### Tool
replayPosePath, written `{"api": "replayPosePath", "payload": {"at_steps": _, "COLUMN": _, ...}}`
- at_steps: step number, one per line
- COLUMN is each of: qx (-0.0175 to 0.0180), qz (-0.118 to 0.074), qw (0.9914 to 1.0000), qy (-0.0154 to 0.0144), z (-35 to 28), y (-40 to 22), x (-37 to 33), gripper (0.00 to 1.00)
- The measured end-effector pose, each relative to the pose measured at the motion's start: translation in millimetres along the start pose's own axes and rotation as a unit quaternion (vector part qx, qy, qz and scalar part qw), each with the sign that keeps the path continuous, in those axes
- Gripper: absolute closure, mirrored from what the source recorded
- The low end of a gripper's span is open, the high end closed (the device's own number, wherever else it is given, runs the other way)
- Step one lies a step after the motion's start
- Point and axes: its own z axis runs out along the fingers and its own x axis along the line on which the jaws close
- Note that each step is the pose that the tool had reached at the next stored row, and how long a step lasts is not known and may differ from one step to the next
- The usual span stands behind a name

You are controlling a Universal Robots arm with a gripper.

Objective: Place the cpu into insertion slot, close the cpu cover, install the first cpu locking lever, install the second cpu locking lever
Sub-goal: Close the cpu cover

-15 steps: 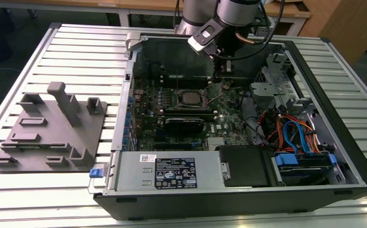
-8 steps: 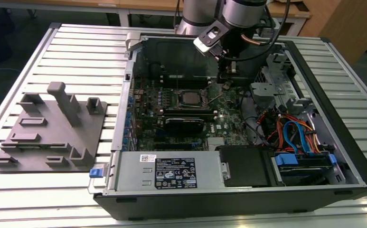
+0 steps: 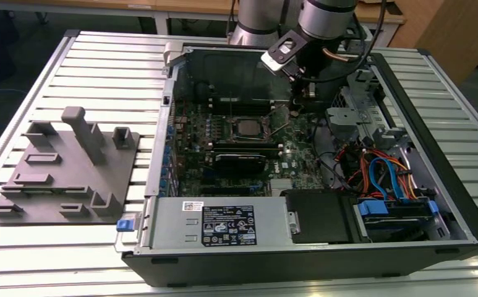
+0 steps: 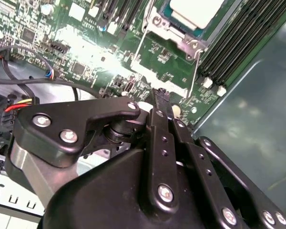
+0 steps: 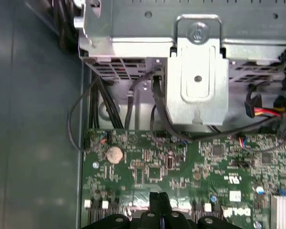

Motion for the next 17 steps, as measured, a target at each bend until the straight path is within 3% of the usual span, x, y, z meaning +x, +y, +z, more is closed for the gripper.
{"api": "replayPosePath", "payload": {"at_steps": 6, "qx": 0.0000, "qz": 0.000, "qw": 1.00000, "qy": -0.0001, "z": 3.1, "y": 5.3, "x": -0.1, "gripper": 0.90}}
{"api": "replayPosePath", "payload": {"at_steps": 17, "qx": 0.0000, "qz": 0.000, "qw": 1.00000, "qy": 0.0000, "z": 4.4, "y": 9.5, "x": 0.3, "gripper": 0.90}}
